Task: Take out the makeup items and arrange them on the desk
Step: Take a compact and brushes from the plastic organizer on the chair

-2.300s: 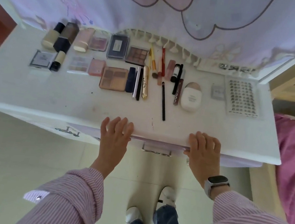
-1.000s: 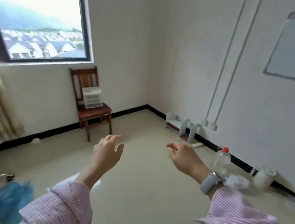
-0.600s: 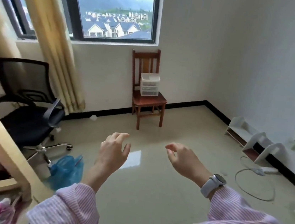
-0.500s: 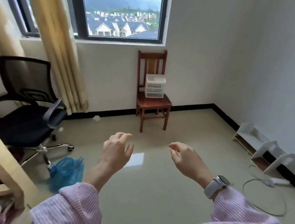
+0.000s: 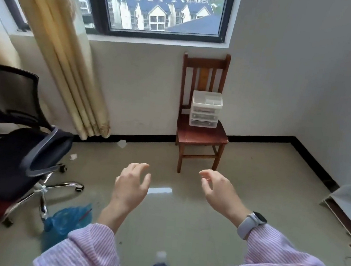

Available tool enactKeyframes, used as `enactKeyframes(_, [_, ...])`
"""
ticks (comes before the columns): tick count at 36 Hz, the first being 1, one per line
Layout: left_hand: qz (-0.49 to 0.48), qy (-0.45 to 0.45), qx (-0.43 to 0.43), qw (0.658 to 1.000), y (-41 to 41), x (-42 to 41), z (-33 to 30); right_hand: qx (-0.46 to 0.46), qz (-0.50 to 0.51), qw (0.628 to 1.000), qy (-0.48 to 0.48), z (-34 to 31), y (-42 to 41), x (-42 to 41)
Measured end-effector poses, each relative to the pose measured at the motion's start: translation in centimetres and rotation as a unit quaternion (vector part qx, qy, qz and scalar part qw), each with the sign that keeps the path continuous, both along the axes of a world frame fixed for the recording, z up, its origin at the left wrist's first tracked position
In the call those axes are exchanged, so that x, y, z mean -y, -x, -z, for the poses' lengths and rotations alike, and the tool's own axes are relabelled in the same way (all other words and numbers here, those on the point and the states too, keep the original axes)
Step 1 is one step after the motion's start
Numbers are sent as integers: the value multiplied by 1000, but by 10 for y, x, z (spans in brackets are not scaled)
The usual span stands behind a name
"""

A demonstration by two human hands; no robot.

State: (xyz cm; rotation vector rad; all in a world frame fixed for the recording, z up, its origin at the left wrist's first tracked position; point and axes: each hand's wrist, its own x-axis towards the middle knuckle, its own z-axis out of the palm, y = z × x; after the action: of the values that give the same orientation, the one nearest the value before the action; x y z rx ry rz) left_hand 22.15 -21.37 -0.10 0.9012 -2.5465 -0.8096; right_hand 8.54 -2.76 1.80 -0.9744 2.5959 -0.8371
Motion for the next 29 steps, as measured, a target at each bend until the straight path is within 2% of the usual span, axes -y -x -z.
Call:
enactKeyframes(7, [-9, -29, 11, 999, 148, 88, 33, 30, 3, 999, -32, 23, 159, 83])
enactKeyframes(12, [3, -32, 5, 999, 275, 159, 26, 49, 42, 997, -43, 13, 270, 132])
enactKeyframes(17, [47, -26, 1, 999, 395, 188, 20, 50, 79, 994, -54, 15, 363, 158])
enactKeyframes(25, [102, -41, 54, 992, 540, 222, 73, 167, 134, 977, -14, 74, 506, 212])
enactKeyframes(29, [97, -43, 89, 990, 605, 244, 108, 260, 198, 944, 46, 119, 581, 246])
